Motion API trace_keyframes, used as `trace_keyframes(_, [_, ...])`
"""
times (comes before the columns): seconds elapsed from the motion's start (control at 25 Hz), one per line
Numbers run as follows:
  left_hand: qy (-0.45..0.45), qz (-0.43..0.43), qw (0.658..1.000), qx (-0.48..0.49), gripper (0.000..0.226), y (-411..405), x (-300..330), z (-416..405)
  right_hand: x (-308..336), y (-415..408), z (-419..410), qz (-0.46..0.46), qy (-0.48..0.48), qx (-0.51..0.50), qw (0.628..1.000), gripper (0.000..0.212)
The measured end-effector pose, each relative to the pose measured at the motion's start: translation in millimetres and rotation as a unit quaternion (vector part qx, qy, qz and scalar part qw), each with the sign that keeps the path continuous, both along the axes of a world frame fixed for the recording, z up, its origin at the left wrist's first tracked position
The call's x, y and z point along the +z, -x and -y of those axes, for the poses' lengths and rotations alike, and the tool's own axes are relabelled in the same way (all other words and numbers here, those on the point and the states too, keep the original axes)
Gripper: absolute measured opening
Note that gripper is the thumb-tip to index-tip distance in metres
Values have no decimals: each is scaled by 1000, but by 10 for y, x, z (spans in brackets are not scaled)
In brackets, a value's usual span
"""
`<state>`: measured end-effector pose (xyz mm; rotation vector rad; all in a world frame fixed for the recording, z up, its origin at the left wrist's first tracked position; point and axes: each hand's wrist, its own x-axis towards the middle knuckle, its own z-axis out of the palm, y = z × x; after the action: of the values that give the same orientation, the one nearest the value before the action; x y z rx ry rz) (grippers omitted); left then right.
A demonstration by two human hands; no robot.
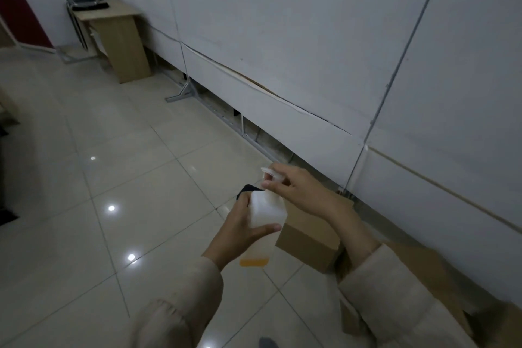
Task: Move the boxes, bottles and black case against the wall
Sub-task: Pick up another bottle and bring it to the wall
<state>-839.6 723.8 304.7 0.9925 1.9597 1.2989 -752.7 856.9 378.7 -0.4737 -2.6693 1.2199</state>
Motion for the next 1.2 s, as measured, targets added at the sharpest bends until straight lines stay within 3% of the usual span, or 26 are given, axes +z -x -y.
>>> trace_keyframes(0.36, [-17, 5, 999, -33, 56, 1671, 67, -1461, 18, 1644, -1383, -9, -35, -11, 999, 14])
trace_keyframes(0.6, [-12, -17, 994, -104, 57, 3051, -1, -2410, -109, 2741, -2238, -15, -5, -121, 993, 14])
trace_keyframes(0.8, [-4, -13, 991, -136, 36, 4044, -22, -3102, -244, 3439, -2804, -17, 3, -214, 977, 15])
trace_keyframes(1.0, [2, 22, 990, -141, 26, 4528, -250, -3800, -441, 3870, -3462, -38, 41, -317, 947, 9])
trace_keyframes(1.2, [40, 40, 986, -157, 28, 4809, -530, -4485, -830, 4189, -4217, -35, 61, -343, 937, 10])
